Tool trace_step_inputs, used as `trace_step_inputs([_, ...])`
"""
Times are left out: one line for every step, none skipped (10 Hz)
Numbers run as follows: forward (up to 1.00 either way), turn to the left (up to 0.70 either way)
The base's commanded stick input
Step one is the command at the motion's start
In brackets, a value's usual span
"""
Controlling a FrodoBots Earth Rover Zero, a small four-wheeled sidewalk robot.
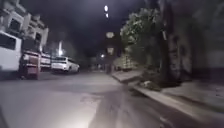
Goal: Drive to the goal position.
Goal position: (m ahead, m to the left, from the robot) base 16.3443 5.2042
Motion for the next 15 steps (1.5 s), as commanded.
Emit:
trace_step_inputs([0.50,0.00])
trace_step_inputs([0.50,0.00])
trace_step_inputs([0.50,0.00])
trace_step_inputs([0.50,0.00])
trace_step_inputs([0.50,0.00])
trace_step_inputs([0.50,0.00])
trace_step_inputs([0.50,0.00])
trace_step_inputs([0.50,0.00])
trace_step_inputs([0.50,0.00])
trace_step_inputs([0.50,0.00])
trace_step_inputs([0.50,0.00])
trace_step_inputs([0.50,0.00])
trace_step_inputs([0.50,0.00])
trace_step_inputs([0.50,0.00])
trace_step_inputs([0.50,0.00])
